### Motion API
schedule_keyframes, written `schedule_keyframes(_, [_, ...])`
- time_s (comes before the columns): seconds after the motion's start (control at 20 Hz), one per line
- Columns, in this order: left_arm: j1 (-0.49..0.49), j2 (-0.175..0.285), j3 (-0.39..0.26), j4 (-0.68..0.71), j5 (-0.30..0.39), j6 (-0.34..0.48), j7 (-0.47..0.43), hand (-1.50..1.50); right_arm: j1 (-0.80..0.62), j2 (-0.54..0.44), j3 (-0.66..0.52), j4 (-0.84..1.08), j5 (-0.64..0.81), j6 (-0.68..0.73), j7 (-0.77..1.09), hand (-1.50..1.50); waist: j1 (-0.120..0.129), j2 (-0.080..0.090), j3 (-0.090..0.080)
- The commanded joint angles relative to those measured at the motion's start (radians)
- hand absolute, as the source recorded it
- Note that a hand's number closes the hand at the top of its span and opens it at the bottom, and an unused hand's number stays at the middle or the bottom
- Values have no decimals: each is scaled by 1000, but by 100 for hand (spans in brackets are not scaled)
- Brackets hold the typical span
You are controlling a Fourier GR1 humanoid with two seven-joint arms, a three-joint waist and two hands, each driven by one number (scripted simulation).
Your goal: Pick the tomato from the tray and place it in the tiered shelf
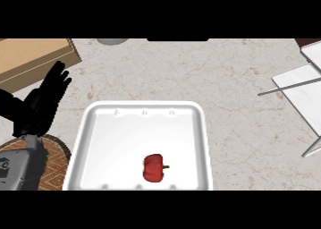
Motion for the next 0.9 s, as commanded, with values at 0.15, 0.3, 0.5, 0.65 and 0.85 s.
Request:
schedule_keyframes(0.15, [-20,-29,-16,24,-24,24,-14,0,52,-133,-82,150,-172,233,119,-150,-11,-1,0])
schedule_keyframes(0.3, [42,-30,-14,-20,-7,4,-22,0,89,-307,-167,334,-217,291,26,-150,-2,0,1])
schedule_keyframes(0.5, [-1,-6,14,19,-3,10,4,0,189,-441,-287,494,-296,451,-62,-150,-15,-1,2])
schedule_keyframes(0.65, [13,-4,11,7,-2,-4,-12,0,286,-480,-356,579,-340,576,-156,-150,-26,-3,2])
schedule_keyframes(0.85, [41,-27,5,-12,-2,11,-9,0,460,-440,-363,577,-279,642,-433,-150,-32,-4,4])
